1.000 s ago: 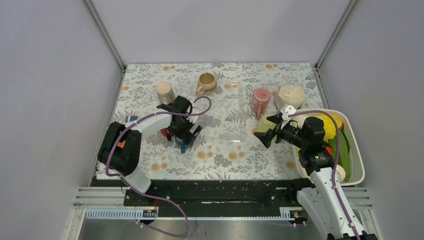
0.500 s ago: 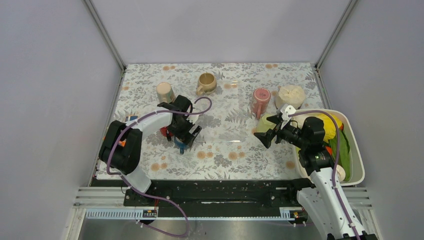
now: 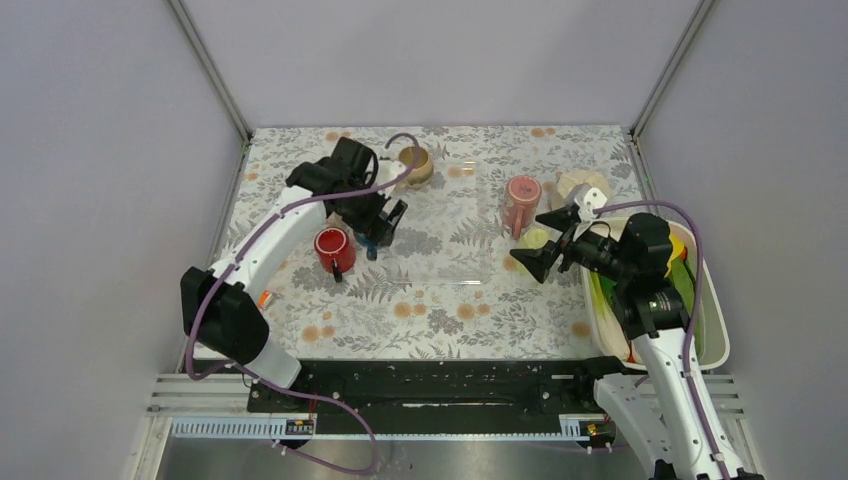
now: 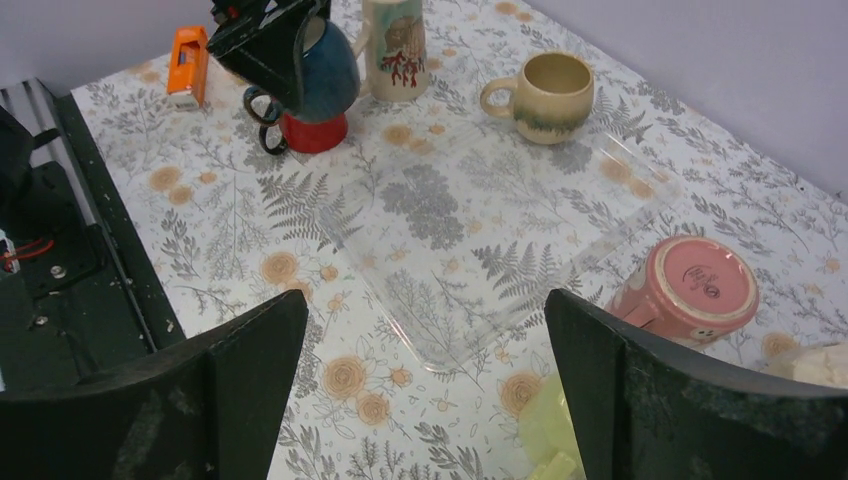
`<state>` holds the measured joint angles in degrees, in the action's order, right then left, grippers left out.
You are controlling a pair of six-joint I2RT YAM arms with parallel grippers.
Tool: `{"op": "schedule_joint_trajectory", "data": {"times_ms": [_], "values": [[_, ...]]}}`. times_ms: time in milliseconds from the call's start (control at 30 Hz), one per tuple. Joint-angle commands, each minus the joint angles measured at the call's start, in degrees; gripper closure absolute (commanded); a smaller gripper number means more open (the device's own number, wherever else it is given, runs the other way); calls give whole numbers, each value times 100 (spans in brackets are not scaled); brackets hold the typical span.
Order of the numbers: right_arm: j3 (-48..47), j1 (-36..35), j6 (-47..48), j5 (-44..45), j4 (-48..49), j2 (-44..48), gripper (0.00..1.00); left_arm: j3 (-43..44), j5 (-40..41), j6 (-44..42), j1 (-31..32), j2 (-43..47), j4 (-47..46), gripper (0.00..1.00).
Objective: Turn the mug right side up
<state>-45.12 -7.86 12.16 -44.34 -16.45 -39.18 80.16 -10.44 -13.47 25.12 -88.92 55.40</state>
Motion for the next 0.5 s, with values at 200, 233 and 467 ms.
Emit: {"op": "schedule_joint_trajectory", "data": {"times_ms": [200,233,467], "values": [[-813,24,-2574,-691,1769,-739,3,2437,-1350,1438,-113,240,-890,100],[-822,21,-2907,-680,2089,-845,4,2461,-1525,1722,-139,251,-1173,100],[-761,21,-5048,-442,3948,-1691,7,1162,-2768,3882,-288,735,-4478,100]]}}
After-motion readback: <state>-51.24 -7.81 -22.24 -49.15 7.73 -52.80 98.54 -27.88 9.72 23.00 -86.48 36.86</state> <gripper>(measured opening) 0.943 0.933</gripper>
